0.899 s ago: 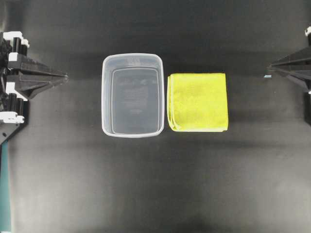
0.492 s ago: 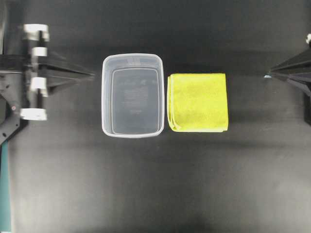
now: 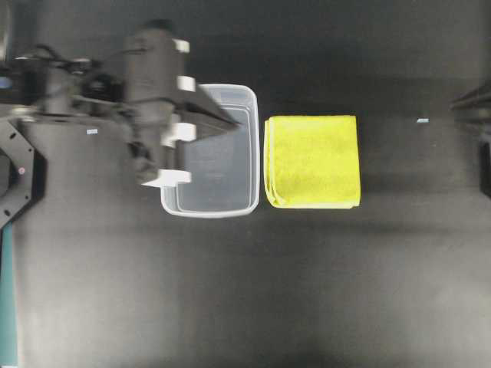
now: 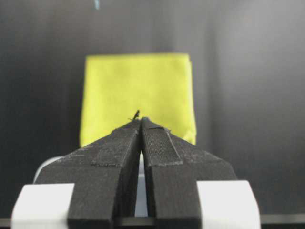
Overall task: Place the yellow towel into the container with the left arm.
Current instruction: 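Move the left gripper over the container toward the yellow towel, then lower the open left gripper onto the yellow towel and close it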
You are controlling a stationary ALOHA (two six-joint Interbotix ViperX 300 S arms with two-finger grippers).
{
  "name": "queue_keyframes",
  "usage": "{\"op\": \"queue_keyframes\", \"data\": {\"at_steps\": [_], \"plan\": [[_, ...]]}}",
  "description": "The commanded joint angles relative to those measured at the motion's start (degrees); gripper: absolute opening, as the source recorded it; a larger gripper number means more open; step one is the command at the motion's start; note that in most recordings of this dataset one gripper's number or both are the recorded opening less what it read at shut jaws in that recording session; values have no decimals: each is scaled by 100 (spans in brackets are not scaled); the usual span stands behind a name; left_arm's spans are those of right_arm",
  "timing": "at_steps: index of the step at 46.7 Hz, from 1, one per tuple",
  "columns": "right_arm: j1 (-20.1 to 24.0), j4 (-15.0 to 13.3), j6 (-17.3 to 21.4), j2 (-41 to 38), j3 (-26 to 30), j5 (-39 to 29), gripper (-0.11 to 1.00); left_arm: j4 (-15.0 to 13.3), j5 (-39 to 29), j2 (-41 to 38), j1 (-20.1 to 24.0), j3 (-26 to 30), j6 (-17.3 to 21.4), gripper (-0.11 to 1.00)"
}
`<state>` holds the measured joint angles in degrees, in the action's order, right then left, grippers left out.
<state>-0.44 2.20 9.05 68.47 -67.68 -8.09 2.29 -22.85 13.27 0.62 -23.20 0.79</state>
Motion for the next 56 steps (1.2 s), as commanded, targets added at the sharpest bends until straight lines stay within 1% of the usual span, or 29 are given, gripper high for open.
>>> {"op": "queue_keyframes", "data": {"at_steps": [1, 2, 5, 7, 9, 12, 16, 17, 21, 23, 25, 31, 38, 45, 50, 56], "plan": [[-9, 18, 35, -18, 26, 18, 59, 26, -378, -369, 18, 668, 105, 0], [0, 9, 26, -9, 18, 18, 67, 18, -457, -510, 26, 800, 167, 0], [-9, -9, 26, 0, 26, 9, 78, 26, -598, -747, 53, 1072, 316, 1], [-9, -26, 9, 35, 35, 9, 80, 18, -668, -914, 62, 1222, 439, 3], [-9, -44, 0, 62, 44, 9, 80, 26, -721, -1125, 88, 1389, 598, 9], [-9, -53, -9, 132, 44, 9, 78, 26, -756, -1380, 114, 1556, 738, 23], [-9, -53, 35, 246, 44, 9, 78, 26, -817, -1731, 149, 1767, 800, 49], [-9, -53, 35, 272, 53, 9, 78, 18, -853, -1872, 149, 1854, 809, 57], [-9, -53, 35, 387, 70, 9, 78, 18, -1037, -2241, 176, 2109, 800, 79], [-9, -53, 35, 431, 88, 9, 78, 26, -1169, -2435, 176, 2241, 817, 86], [-9, -53, 26, 466, 88, 9, 78, 18, -1292, -2628, 176, 2364, 853, 91], [-9, -53, 26, 510, 88, -62, 78, 18, -1556, -3226, 211, 2707, 932, 91], [-9, -53, 35, 519, 97, -220, 78, 26, -1617, -3788, 264, 2962, 976, 90], [-9, -53, 35, 536, 97, -237, 78, 18, -1600, -4192, 229, 3032, 932, 90], [-9, -53, 9, 536, 97, -229, 78, 18, -1529, -4421, 237, 2918, 958, 90], [-18, -53, 0, 545, 97, -202, 78, 18, -1529, -4614, 237, 2918, 932, 90]]}}
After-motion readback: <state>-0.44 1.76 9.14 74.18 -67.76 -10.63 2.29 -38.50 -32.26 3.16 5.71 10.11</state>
